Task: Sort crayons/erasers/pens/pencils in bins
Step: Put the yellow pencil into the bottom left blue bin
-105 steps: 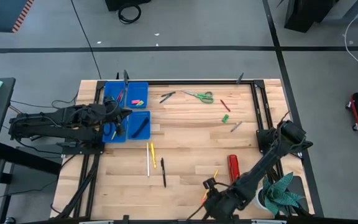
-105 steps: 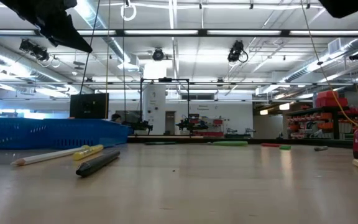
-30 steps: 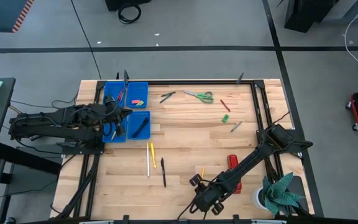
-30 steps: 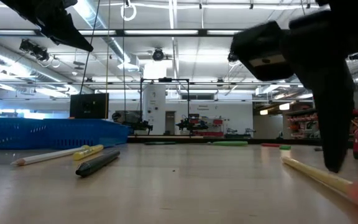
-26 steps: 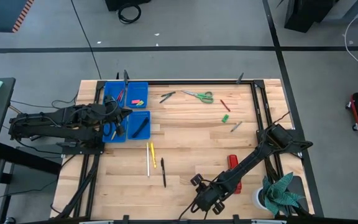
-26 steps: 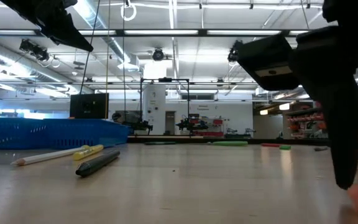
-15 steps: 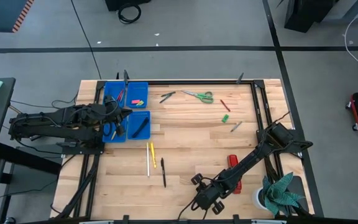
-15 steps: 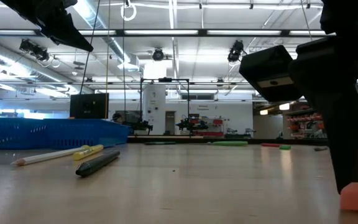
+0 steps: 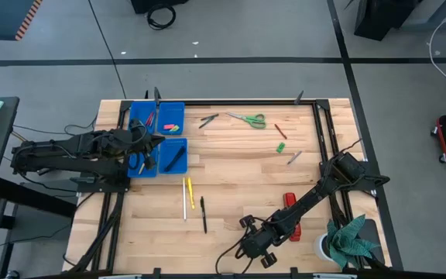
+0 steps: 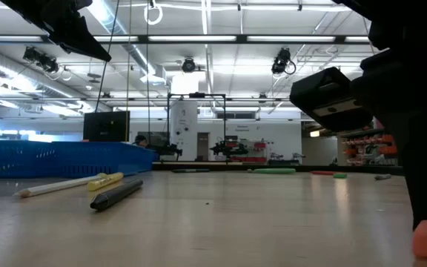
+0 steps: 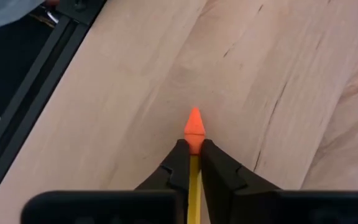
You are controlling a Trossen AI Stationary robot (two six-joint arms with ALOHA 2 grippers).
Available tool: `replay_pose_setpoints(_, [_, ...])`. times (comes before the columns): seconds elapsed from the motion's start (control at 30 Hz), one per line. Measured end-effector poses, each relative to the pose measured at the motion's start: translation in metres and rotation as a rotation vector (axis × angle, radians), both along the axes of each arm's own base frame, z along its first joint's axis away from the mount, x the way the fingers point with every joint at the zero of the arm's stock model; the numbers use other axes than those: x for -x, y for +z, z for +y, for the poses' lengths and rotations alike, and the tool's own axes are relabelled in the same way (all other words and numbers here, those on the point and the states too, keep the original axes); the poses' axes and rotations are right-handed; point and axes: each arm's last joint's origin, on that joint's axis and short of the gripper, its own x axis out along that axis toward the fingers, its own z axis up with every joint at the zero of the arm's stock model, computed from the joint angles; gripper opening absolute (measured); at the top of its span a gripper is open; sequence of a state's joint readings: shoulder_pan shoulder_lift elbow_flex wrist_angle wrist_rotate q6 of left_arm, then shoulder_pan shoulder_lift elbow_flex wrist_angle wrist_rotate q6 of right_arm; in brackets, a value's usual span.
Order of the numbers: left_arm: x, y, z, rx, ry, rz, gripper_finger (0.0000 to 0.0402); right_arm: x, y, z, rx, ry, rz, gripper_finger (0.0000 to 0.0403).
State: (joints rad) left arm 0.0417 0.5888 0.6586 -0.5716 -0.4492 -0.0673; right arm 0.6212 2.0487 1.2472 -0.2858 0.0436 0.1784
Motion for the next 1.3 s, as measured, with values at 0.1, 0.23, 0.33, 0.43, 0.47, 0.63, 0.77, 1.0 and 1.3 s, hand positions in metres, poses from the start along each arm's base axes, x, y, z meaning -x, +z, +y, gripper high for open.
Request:
replay_pose_setpoints(0.1, [0.000,0.000,0.000,0.000,0.000,-0.002,0.0025,0.000,0.003,-0.001,-0.006,-0.001,-0.009,0.0029])
replay_pose_setpoints(0.23, [-0.002,0.003,0.000,-0.002,-0.001,-0.036,0.0019,-0.004,0.017,-0.004,0.015,0.016,-0.062,0.0028])
replay_pose_setpoints(0.33, [-0.003,0.005,0.000,-0.003,-0.002,-0.057,0.0019,-0.012,0.046,-0.008,0.008,0.047,-0.167,0.0027])
replay_pose_setpoints(0.43, [-0.003,0.005,0.000,-0.004,-0.003,-0.057,0.0025,-0.016,0.064,-0.024,0.033,0.053,-0.220,0.0027])
replay_pose_setpoints(0.47, [-0.003,0.005,0.000,-0.009,-0.006,-0.054,0.0027,-0.018,0.072,-0.031,0.050,0.045,-0.244,0.0027])
replay_pose_setpoints(0.63, [-0.003,0.006,0.000,-0.071,-0.037,-0.034,0.0032,-0.029,0.124,-0.069,0.145,-0.015,-0.492,0.0026])
replay_pose_setpoints(0.77, [-0.006,0.012,-0.001,-0.116,-0.114,-0.068,0.0030,-0.044,0.159,-0.105,0.174,-0.060,-0.714,0.0026])
replay_pose_setpoints(1.0, [-0.021,-0.001,-0.006,-0.180,-0.338,-0.235,0.0054,-0.064,0.190,-0.167,0.169,-0.054,-0.993,0.0026])
replay_pose_setpoints(1.3, [-0.028,-0.019,-0.006,-0.245,-0.311,-0.518,0.0144,-0.070,0.207,-0.208,0.148,-0.048,-1.159,0.0026])
